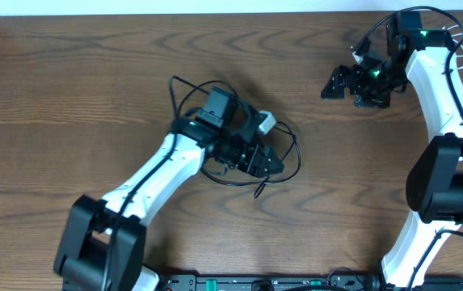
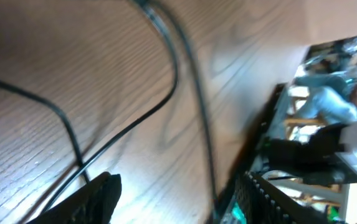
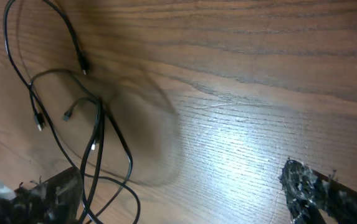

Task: Untangle cables
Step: 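Bring the right gripper back to grasp the black cable near the left gripper, then pull the grippers apart to stretch the black cable left and right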

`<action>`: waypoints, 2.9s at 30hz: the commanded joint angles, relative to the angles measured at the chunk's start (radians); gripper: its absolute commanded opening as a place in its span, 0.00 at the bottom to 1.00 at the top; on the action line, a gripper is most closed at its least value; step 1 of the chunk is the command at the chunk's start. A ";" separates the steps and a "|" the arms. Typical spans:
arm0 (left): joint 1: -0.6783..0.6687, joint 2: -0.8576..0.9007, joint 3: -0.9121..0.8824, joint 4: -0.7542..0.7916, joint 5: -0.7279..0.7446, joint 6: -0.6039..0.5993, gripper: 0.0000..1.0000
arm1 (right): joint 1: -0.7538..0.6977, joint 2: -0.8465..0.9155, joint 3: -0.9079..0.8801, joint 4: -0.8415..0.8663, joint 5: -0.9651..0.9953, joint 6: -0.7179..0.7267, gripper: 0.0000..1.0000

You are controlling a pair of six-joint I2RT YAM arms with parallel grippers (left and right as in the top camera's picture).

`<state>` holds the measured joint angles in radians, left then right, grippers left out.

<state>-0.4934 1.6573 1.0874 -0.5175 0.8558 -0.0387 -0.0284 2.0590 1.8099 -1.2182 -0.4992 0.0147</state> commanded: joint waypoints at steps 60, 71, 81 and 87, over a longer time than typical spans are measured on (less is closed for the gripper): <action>0.455 -0.354 0.137 0.040 -0.169 -0.265 0.07 | 0.256 -0.196 -0.269 0.512 0.025 0.142 0.01; 0.653 -0.354 0.137 -0.153 -0.474 -0.139 0.07 | 0.039 -0.541 -0.258 0.227 0.579 0.261 0.01; 0.729 -0.354 0.136 -0.240 -0.510 -0.069 0.07 | -0.154 -0.564 -0.258 0.213 0.388 0.192 0.01; 0.729 -0.354 0.136 -0.245 -0.523 -0.043 0.08 | -0.156 -0.564 -0.249 0.251 0.383 0.190 0.01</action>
<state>0.2329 1.3182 1.2179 -0.7593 0.3599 -0.1184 -0.1810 1.5032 1.5455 -0.9749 -0.0799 0.2245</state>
